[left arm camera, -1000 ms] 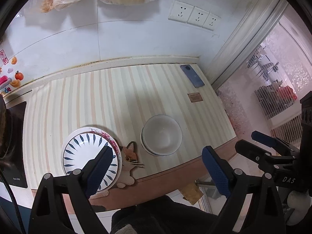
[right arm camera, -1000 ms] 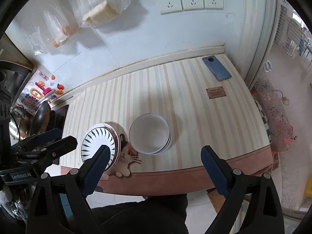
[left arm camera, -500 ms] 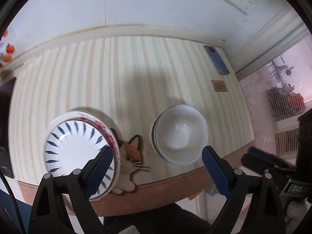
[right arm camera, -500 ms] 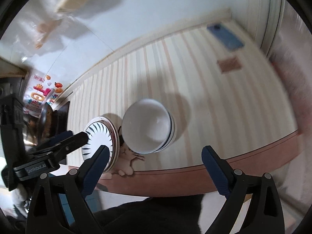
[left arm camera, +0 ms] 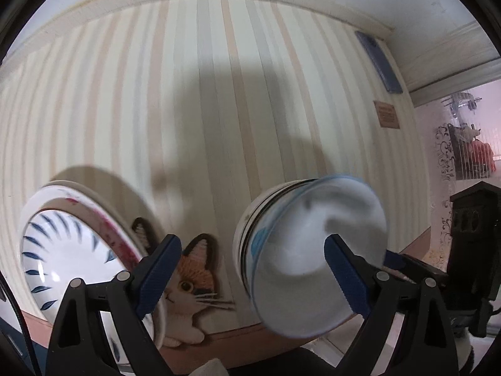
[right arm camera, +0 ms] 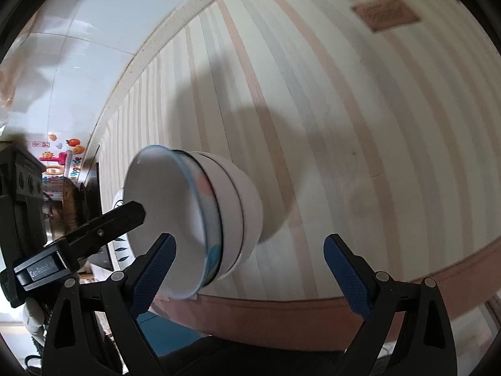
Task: Organize plates and bowls
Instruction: 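Grasp the bowl stack rim again with the right gripper, then lift the bowl stack with the right gripper over the plate stack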
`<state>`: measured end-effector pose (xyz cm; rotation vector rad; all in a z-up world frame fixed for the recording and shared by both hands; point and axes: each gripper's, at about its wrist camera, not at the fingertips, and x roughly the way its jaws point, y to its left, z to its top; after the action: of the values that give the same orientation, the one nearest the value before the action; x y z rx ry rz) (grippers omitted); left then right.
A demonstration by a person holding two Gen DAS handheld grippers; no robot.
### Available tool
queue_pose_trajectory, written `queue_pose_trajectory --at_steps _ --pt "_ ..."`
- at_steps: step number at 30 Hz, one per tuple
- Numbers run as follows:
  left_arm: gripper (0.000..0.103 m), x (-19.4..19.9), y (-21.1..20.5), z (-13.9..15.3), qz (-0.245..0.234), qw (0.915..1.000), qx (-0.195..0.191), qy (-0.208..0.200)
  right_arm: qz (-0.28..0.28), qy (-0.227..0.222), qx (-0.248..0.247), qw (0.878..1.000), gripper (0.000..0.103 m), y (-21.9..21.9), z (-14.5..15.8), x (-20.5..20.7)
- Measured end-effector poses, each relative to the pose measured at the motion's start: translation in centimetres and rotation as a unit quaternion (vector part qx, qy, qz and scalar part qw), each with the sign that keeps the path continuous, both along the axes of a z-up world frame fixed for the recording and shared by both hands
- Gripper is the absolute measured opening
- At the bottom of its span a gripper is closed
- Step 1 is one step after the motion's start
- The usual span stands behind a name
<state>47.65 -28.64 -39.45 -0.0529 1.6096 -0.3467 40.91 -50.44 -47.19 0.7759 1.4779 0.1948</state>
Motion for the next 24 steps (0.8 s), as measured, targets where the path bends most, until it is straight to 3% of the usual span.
queue_pose_trajectory --at_steps 6,8,12,13,17,24 --pt "0.092 0.8 0.1 -2.6 0.009 0.9990 -0.012 0.041 0.003 0.007 0.039 0.999 0.097 1.1 -3.2 1.4" --pt "0.086 0.9 0.3 -2.9 0.016 0.9985 -0.024 0.047 0.001 0.009 0.047 0.999 0.097 1.2 -3.9 1.6" --pt "0.057 0.7 0.3 -3.4 0.014 0.9972 -0.041 0.062 0.004 0.008 0.060 0.998 0.085 1.6 -4.5 2.2" --pt "0.049 0.7 0.0 -3.5 0.014 0.9969 -0.045 0.064 0.004 0.006 0.067 0.998 0.072 1.7 -4.6 2.4" --pt "0.046 0.4 -0.2 -3.3 0.016 0.9971 -0.050 0.055 0.013 0.007 0.076 0.997 0.054 2.5 -5.2 3.0" --pt "0.045 0.2 -0.5 -2.9 0.017 0.9979 -0.043 0.046 0.012 -0.011 0.074 0.997 0.053 2.5 -5.0 2.3"
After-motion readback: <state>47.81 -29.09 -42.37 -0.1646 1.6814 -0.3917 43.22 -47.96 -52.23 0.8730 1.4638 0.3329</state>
